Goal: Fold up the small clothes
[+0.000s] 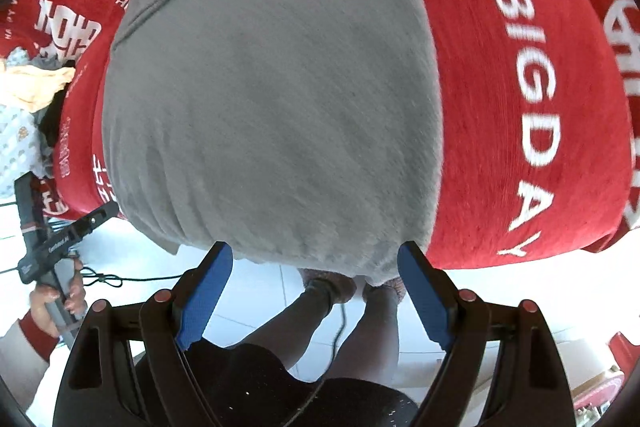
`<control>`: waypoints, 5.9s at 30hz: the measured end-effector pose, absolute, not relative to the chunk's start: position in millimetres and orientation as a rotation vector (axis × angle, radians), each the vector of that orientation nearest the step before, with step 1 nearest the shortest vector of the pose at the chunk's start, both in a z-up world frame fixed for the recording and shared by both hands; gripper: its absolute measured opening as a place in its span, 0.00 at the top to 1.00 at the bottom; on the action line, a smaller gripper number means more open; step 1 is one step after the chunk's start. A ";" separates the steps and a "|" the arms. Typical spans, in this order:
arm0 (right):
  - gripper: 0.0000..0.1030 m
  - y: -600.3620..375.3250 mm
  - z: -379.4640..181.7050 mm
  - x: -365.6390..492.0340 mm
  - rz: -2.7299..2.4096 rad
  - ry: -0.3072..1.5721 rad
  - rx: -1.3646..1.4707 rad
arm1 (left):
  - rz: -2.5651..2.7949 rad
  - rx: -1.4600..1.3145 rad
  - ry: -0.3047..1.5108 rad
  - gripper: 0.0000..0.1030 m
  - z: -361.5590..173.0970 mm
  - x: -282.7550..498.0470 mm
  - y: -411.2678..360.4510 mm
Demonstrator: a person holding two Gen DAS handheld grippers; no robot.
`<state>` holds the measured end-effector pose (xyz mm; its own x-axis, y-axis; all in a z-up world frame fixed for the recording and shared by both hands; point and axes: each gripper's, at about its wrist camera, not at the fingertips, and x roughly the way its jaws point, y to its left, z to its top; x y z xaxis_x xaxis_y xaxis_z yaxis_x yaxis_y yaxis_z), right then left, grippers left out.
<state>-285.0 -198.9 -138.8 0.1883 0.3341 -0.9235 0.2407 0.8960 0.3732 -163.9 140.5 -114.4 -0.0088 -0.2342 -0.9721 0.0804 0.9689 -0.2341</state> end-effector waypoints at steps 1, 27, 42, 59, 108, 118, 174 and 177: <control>0.15 -202.9 -144.8 -288.7 0.079 1.401 0.511 | -0.251 -0.123 1.561 0.11 -115.4 -163.0 139.2; 0.17 -204.4 -234.0 -309.9 0.289 1.439 0.671 | -0.400 -0.251 1.633 0.11 -164.1 -195.8 145.7; 0.37 -212.5 -234.1 -308.4 0.300 1.424 0.801 | -0.466 -0.314 1.615 0.22 -152.6 -191.6 127.7; 0.91 -214.3 -165.1 -306.7 0.364 1.231 1.001 | -0.581 -0.405 1.527 0.92 -97.4 -155.9 140.6; 0.91 -215.1 -119.5 -262.2 0.464 1.226 1.009 | -0.447 -0.471 1.673 0.06 -153.8 -162.8 145.4; 0.91 -213.6 -114.1 -261.7 0.456 1.237 0.984 | -0.512 -0.537 1.656 0.92 -145.7 -165.4 152.2; 0.54 -313.2 -37.6 -36.1 0.197 1.135 0.309 | -0.380 -0.293 1.534 0.22 -82.4 91.7 61.5; 0.54 -291.9 -39.9 -45.2 0.200 1.140 0.050 | -0.451 -0.370 1.589 0.22 -100.2 83.8 44.7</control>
<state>-45.2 -291.9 -39.9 0.4018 0.1832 -0.8972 -0.1328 0.9811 0.1409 83.8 44.7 -100.2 -0.0677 -0.4948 -0.8663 0.0344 0.8667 -0.4977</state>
